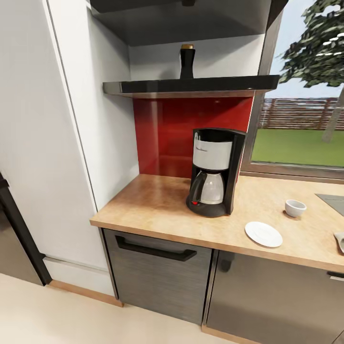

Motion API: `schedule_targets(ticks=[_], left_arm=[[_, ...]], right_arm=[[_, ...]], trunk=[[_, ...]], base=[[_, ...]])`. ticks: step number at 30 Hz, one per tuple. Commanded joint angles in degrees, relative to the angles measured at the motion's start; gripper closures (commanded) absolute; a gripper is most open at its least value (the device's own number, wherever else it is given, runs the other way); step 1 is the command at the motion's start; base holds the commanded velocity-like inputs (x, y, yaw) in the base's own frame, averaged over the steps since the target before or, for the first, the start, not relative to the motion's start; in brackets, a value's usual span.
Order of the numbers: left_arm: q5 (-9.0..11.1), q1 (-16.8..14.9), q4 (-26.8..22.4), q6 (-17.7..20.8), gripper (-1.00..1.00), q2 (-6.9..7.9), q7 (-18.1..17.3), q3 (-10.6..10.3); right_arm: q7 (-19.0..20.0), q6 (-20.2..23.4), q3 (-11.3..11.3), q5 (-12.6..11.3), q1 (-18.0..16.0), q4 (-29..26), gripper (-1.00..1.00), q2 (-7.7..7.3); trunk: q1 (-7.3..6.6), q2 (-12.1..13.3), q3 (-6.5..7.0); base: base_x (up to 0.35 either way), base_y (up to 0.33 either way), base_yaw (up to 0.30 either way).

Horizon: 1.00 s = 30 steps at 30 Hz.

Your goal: Set up a coffee station on the kitchen countertop: keep the coffee maker on the countertop, move the bottle of coffee from the kitchen shelf to the counter next to the coffee maker, place a paper coffee filter on top of the coffee maker, put the saucer next to the coffee maker with the coffee cup on the saucer, and place the electric kettle next to the coffee maker.

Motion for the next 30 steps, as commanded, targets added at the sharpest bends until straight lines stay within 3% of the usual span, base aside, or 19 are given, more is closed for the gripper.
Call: schedule_targets(ticks=[1,3,4,8,30], left_arm=[[0.1,0.0,-6.2,0.0,-1.00,-0.08,0.0,0.3],[0.1,0.0,-6.2,0.0,-1.00,-0.09,0.0,0.3],[0.1,0.0,-6.3,0.0,-1.00,-0.09,0.0,0.3],[0.1,0.0,-6.3,0.0,-1.00,-0.09,0.0,0.3],[0.1,0.0,-6.3,0.0,-1.00,-0.09,0.1,0.3]], right_arm=[[0.1,-1.4,0.0,0.0,-4.3,-3.8,-1.00,-1.38],[0.1,-4.3,0.1,0.0,-4.3,-3.9,-1.00,-1.42],[0.0,-8.3,0.1,0.1,-4.3,-4.0,-1.00,-1.43],[0.0,-11.1,0.2,0.2,-4.3,-4.0,-1.00,-1.44],[-0.1,-11.9,0.2,0.3,-4.3,-4.0,-1.00,-1.44]], trunk=[[0.00,0.0,-0.06],[0.00,0.0,-0.06],[0.00,0.0,-0.06],[0.00,0.0,-0.06],[0.00,0.0,-0.06]], base=[[0.000,0.000,0.000],[0.000,0.000,0.000],[0.000,0.000,0.000],[0.000,0.000,-0.048],[0.000,0.000,-0.241]])
